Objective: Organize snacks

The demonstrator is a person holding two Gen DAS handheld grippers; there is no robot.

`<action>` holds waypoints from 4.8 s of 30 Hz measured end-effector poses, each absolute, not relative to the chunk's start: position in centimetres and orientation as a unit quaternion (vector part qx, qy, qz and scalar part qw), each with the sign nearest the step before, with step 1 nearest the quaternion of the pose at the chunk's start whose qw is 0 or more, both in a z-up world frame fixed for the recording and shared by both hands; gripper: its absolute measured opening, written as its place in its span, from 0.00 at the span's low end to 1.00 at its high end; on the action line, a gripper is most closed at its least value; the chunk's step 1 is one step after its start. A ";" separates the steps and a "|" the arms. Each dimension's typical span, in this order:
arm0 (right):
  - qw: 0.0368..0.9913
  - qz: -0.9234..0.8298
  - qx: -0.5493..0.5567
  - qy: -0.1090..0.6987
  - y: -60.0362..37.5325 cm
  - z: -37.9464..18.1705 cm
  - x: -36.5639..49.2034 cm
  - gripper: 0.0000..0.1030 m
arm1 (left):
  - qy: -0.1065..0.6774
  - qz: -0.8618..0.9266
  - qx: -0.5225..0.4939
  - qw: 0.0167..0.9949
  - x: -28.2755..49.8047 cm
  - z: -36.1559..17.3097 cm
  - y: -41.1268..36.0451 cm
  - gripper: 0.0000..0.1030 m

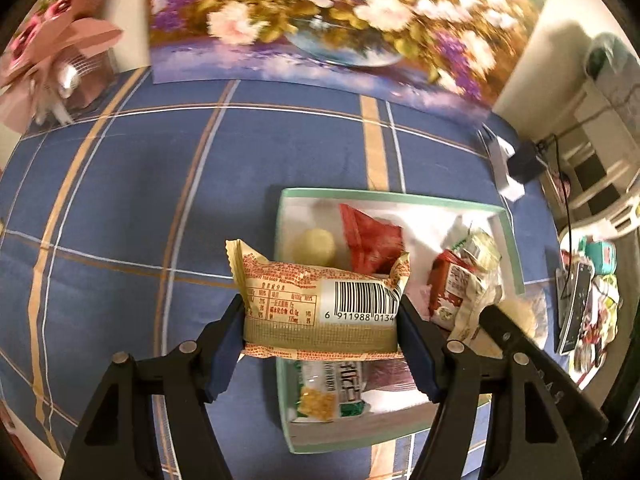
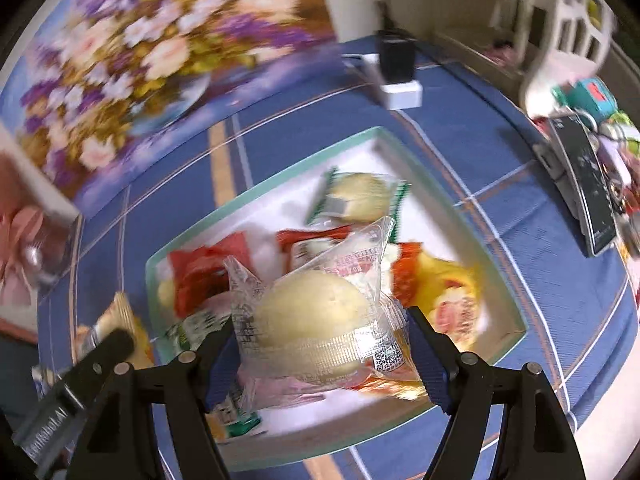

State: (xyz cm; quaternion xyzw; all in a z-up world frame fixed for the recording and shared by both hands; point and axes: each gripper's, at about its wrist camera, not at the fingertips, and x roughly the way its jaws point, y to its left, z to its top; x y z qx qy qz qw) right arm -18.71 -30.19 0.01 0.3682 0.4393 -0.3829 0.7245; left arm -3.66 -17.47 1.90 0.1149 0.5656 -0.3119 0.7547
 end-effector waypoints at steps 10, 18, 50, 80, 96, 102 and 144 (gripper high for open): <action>0.732 -0.387 0.375 0.418 -31.9 0.6 -19.6 0.77 | 0.575 -0.324 0.136 0.739 -5.1 -0.2 -19.6 0.71; 0.743 -0.371 0.366 0.420 -31.6 0.0 -17.7 0.77 | 0.572 -0.327 0.140 0.739 -4.7 -1.4 -20.0 0.71; 0.751 -0.343 0.377 0.419 -31.6 -0.2 -16.9 0.83 | 0.545 -0.337 0.153 0.752 -5.0 -0.4 -20.5 0.95; 0.772 -0.354 0.333 0.410 -28.6 2.0 -17.2 1.00 | 0.527 -0.165 0.136 0.823 0.5 1.9 -11.5 0.95; 0.778 -0.336 0.295 0.441 -21.5 1.4 -18.9 1.00 | 0.529 -0.166 0.166 0.816 -3.7 1.9 -4.9 0.95; 0.779 -0.318 0.297 0.451 -18.8 0.7 -19.9 1.00 | 0.528 -0.175 0.168 0.814 -5.5 1.7 -3.0 0.95; 0.767 -0.336 0.265 0.479 -17.2 -0.1 -19.3 1.00 | 0.554 -0.161 0.174 0.798 -4.7 0.4 -1.7 0.95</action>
